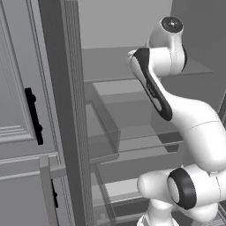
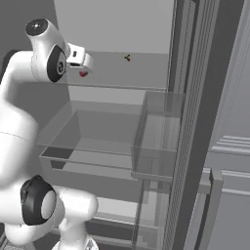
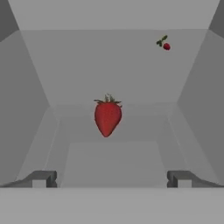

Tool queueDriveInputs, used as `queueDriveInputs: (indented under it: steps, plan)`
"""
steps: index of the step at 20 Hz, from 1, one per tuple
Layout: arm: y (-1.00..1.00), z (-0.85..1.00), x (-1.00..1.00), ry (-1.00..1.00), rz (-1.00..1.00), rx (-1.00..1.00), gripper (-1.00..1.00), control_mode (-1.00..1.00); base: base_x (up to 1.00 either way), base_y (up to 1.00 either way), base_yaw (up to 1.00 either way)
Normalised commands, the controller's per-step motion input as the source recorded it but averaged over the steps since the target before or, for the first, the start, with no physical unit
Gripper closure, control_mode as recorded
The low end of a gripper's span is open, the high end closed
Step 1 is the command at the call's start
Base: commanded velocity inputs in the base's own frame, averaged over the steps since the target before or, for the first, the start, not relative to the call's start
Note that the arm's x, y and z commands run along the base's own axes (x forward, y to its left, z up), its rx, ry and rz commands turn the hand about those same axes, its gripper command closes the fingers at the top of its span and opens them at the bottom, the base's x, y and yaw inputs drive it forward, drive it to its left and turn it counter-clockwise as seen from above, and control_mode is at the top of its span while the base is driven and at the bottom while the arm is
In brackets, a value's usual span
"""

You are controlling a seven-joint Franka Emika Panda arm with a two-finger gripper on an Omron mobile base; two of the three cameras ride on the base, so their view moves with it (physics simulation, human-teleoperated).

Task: Take the strawberry from the fridge and place it on top of the pancake, located on the dining counter.

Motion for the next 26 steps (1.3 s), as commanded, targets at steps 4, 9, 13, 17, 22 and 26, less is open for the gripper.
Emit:
queueDriveInputs:
  steps: [4, 9, 13, 17, 22, 26]
  plan:
    - [0.18, -0.03, 0.48, 0.01, -0.01, 0.00, -1.00, -1.00, 0.00, 0.00, 0.00]
    - [0.01, -0.04, 0.48, 0.01, 0.00, 0.00, -1.00, -1.00, 0.00, 0.00, 0.00]
    - [0.00, 0.00, 0.53, 0.00, 0.00, 0.00, -1.00, -1.00, 0.00, 0.00, 0.00]
    - [0.00, -0.08, 0.15, 0.06, 0.00, 0.00, -1.00, -1.00, 0.00, 0.00, 0.00]
    - [-0.02, -0.08, -0.12, 0.03, -0.03, 0.00, -1.00, -1.00, 0.00, 0.00, 0.00]
    - [0.00, -0.05, -0.01, 0.00, -0.04, 0.00, -1.00, -1.00, 0.00, 0.00, 0.00]
